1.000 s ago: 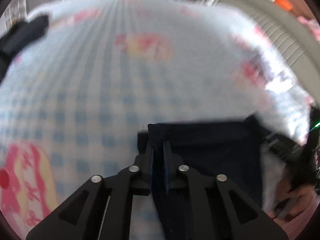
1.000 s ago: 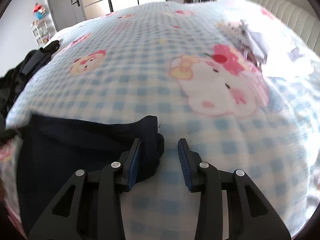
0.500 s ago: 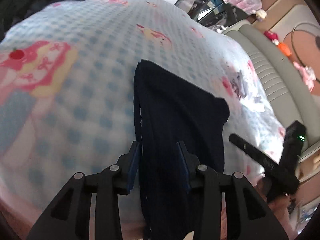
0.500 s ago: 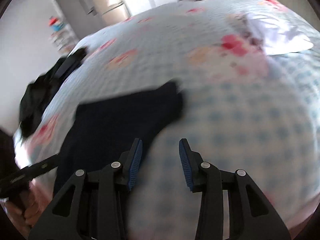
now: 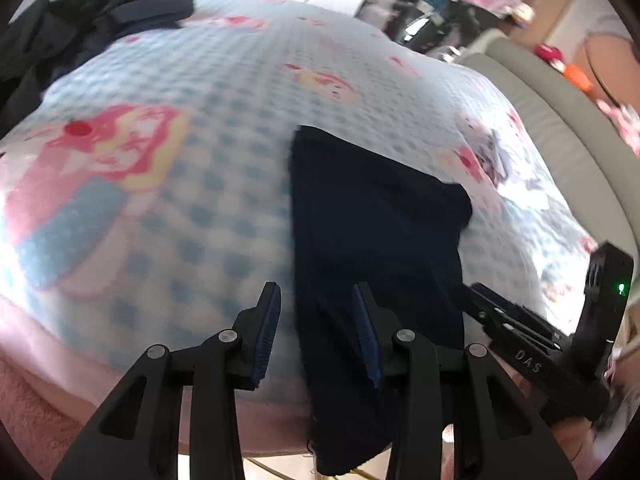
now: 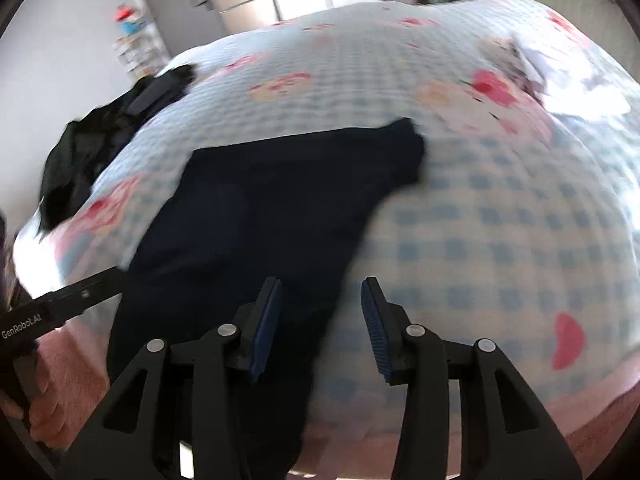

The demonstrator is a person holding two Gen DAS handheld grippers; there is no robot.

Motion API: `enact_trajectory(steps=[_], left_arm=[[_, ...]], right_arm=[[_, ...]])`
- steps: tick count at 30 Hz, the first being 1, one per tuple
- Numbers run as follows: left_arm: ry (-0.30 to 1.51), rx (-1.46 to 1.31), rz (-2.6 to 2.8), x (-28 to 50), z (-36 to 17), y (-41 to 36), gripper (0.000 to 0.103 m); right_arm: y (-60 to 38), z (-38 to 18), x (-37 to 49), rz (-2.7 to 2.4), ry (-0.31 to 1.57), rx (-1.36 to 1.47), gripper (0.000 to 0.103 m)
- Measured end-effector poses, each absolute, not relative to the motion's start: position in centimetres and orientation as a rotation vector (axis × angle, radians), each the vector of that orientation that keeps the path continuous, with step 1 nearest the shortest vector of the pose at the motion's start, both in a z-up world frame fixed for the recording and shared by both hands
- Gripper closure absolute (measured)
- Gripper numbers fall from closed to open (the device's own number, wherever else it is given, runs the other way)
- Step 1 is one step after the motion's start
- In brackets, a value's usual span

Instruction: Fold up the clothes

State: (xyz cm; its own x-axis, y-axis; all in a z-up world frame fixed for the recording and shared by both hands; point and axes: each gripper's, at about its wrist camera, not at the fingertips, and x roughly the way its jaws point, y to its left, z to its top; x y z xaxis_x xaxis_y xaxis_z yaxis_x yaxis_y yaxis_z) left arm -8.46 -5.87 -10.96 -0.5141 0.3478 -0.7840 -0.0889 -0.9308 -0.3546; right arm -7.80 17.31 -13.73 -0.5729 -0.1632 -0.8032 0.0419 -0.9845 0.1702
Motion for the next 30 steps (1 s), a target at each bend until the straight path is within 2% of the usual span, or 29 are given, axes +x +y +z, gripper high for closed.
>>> enact_trajectory(steps=[2, 5, 7, 13, 16, 19, 24, 30], left_arm=[[-0.351, -1.406, 2.503, -8.2, -11.3, -5.4, 0.064], [-0.436, -1.477, 2.453, -9.2, -11.4, -6.2, 0.066], [-0.420, -1.415, 2.450, -8.6, -9.9, -6.0, 0.066], [-0.262, -1.470, 2.393, -6.7, -10.3, -3.8, 0.064], [-0.170, -1.591, 2.467, -6.4, -12.3, -4.8, 0.064], [-0.327, -1.564, 2.443, -6.1, -12.1, -6.9, 0.064], [-0.505, -1.479, 2.289, -4.5, -11.8, -7.8, 0.064], [-0.597, -1.524, 2.175, -3.0, -14.4, -7.7, 0.064]], right_arm=[[16.9, -14.0, -7.6, -2.654, -0.161, 1.402, 0.059], [18.7, -15.1, -7.5, -2.649, -0.322, 1.453, 0.062], [19.9, -15.1, -7.4, -2.634, -0.420, 1.458, 0.062], [18.7, -12.7, -5.5, -2.573, -0.381, 1.434, 0.059], [17.6, -13.5, -4.4, -2.552, -0.255, 1.522, 0.059], [18.0, -14.4, -3.7, -2.582, -0.176, 1.595, 0.059], [18.8, -13.5, -2.7, -2.565, -0.234, 1.605, 0.058], [17.4, -14.4, -1.7, -2.419, -0.290, 1.583, 0.053]])
